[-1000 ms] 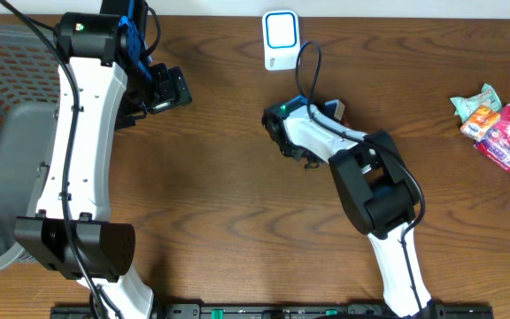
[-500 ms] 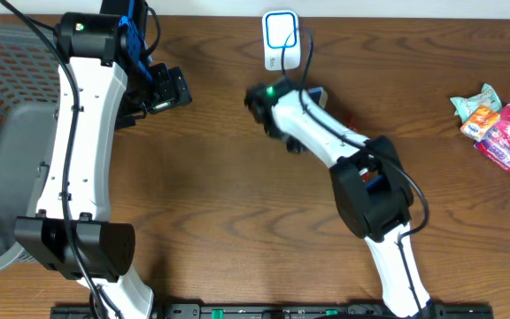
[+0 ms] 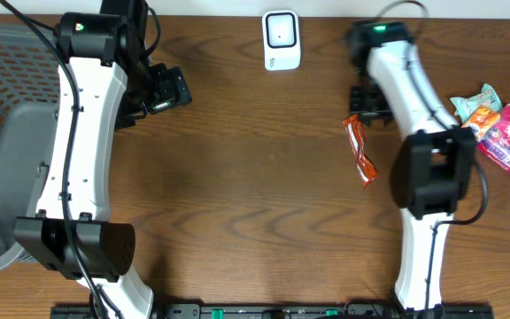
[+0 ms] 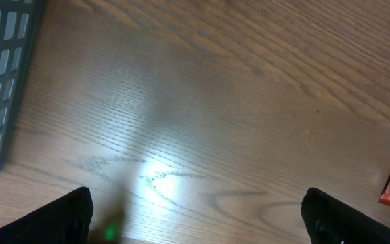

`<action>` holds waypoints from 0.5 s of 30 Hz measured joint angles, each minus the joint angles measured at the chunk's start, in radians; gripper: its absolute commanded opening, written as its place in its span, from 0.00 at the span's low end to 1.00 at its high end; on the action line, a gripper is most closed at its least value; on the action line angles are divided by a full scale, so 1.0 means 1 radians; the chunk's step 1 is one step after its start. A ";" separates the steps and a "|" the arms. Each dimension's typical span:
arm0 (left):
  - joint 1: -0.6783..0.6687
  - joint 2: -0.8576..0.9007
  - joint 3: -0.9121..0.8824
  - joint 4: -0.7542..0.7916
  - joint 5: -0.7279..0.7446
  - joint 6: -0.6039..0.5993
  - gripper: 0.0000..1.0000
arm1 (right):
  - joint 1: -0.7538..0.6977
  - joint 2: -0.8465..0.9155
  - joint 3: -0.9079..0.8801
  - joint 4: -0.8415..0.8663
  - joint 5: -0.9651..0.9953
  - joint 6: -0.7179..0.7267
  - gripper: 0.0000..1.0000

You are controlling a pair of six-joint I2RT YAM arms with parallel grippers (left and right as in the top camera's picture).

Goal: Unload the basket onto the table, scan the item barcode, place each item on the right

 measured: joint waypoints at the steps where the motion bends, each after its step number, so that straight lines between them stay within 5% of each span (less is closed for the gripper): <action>1: 0.000 0.000 0.000 0.000 0.000 0.000 0.98 | -0.029 0.000 -0.010 0.001 -0.065 -0.042 0.15; 5: 0.000 0.000 0.000 0.000 0.000 0.000 0.98 | -0.122 0.000 -0.067 0.013 -0.276 -0.169 0.01; 15: 0.000 0.000 0.000 0.000 0.000 0.000 0.98 | -0.137 0.000 -0.241 0.140 -0.349 -0.223 0.01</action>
